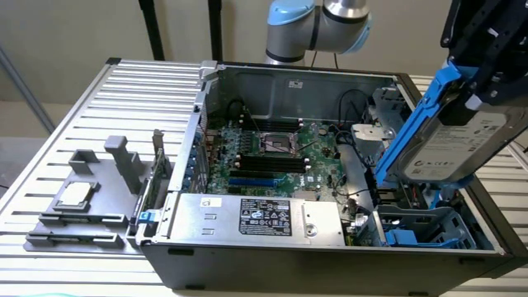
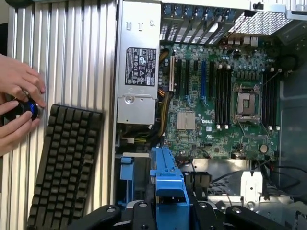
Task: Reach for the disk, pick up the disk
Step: 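Pick up the disk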
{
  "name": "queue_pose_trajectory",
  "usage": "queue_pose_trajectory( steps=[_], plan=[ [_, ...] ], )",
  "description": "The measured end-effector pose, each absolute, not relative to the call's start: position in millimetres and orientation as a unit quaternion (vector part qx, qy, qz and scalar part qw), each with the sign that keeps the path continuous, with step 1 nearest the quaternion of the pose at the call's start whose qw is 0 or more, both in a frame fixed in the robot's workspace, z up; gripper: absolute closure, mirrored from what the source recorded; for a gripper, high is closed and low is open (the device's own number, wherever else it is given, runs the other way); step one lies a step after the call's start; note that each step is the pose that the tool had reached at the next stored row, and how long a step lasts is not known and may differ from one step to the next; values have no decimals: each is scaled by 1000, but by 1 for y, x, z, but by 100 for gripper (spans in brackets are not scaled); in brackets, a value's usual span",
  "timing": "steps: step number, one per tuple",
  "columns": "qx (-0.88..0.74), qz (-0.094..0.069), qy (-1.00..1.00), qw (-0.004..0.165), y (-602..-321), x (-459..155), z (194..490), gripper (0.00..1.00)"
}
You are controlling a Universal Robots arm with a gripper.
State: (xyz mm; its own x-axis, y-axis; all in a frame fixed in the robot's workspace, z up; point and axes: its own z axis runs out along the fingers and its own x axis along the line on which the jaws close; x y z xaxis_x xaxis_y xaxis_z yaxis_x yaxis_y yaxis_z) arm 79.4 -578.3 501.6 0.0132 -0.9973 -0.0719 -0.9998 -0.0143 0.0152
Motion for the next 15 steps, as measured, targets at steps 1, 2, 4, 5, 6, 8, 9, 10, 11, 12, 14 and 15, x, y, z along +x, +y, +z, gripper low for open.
queue_pose_trajectory(
  steps=[1, 2, 4, 5, 6, 8, 9, 10, 11, 12, 14, 15],
  plan=[
    [-711, 31, 702, 20, -581, 82, 502, 67],
    [-711, 31, 702, 20, -583, 86, 502, 67],
    [-711, 31, 702, 20, -587, 94, 502, 67],
    [-711, 31, 702, 20, -589, 98, 502, 67],
    [-712, 31, 702, 20, -590, 101, 502, 67],
    [-711, 31, 702, 20, -591, 104, 502, 67],
    [-711, 31, 702, 20, -592, 105, 502, 67],
    [-711, 31, 702, 19, -592, 105, 501, 67],
    [-711, 30, 702, 19, -592, 105, 501, 67],
    [-712, 29, 702, 17, -592, 105, 501, 67],
    [-712, 26, 702, 15, -592, 105, 501, 67],
    [-712, 26, 702, 15, -592, 105, 501, 67]
  ],
)
